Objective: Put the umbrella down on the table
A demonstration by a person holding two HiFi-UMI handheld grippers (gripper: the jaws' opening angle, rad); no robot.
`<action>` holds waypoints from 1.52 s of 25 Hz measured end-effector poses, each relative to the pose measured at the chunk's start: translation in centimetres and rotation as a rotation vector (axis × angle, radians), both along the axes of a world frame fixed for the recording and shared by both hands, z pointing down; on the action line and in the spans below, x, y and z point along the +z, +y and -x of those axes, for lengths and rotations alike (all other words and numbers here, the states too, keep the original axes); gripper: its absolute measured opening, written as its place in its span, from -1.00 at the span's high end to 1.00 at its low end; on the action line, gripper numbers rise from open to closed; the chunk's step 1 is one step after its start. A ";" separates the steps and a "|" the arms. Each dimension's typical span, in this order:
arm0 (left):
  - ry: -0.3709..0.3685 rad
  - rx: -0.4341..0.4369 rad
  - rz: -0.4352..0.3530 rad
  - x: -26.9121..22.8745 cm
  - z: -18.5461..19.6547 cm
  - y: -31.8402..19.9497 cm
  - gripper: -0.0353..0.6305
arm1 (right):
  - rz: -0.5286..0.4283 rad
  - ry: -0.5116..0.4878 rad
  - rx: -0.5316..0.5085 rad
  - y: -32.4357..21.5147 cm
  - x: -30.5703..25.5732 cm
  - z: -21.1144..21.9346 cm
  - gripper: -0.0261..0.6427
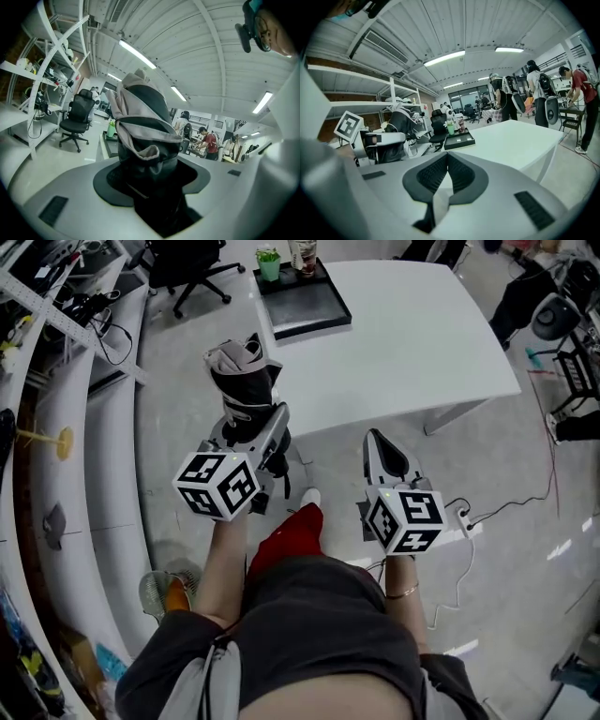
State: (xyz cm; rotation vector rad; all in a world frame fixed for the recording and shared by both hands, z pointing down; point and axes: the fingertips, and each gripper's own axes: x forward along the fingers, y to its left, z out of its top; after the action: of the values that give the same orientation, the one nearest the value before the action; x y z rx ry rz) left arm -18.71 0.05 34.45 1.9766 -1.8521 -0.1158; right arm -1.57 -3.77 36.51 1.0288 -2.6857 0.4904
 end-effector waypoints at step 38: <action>-0.037 0.185 0.089 3.4 6.1 -14.6 0.16 | 0.045 0.038 0.103 -11.5 1.6 6.6 0.87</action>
State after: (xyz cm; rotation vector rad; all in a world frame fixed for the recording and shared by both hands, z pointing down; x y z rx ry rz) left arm -24.77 -14.50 37.83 2.0879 -1.6567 0.0581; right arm -8.15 -15.30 38.09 1.1564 -2.5864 0.5426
